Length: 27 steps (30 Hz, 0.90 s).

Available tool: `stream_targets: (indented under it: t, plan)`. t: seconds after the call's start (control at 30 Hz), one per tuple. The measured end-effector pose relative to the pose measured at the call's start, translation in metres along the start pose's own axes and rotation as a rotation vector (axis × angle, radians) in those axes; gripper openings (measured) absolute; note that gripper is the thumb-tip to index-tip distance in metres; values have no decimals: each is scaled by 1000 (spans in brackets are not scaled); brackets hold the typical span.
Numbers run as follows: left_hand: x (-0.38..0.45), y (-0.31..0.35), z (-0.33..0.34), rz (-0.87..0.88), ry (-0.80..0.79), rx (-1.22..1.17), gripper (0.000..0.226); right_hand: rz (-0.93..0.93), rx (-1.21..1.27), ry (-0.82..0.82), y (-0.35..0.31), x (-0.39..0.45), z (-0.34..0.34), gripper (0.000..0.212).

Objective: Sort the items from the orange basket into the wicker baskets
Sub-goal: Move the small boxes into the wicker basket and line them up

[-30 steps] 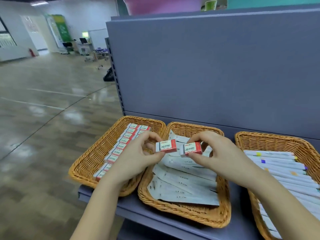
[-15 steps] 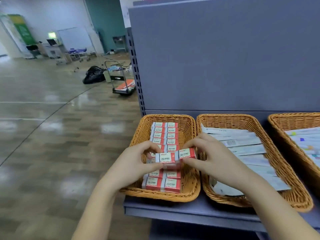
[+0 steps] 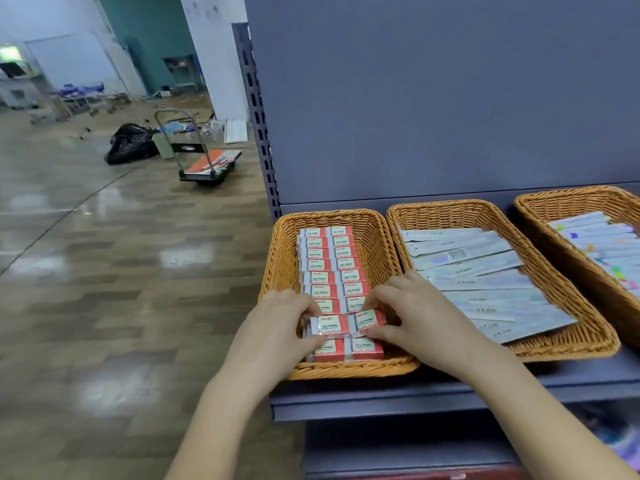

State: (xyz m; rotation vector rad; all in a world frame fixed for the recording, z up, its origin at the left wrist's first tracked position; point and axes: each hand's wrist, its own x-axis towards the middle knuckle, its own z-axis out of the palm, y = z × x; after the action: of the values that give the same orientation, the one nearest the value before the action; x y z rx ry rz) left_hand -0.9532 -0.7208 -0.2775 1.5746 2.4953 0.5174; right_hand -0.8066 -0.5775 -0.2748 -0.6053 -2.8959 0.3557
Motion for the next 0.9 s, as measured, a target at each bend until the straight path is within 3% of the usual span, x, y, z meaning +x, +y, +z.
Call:
stream_targets:
  t: [0.4,0.57,0.73,0.9]
  plan:
    - [3,3,-2,45,-64,54,22,4,-46,-30,-9,7,5,32]
    - [22,17,-17,95,-91,136,26,-2,71,-26,1,15,-11,29]
    - [74,58,-13,162,83,431,34,39,-130,121,35,35,-26,30]
    - [117,105,12,242,85,567,35,105,-314,101,86,35,-40,33]
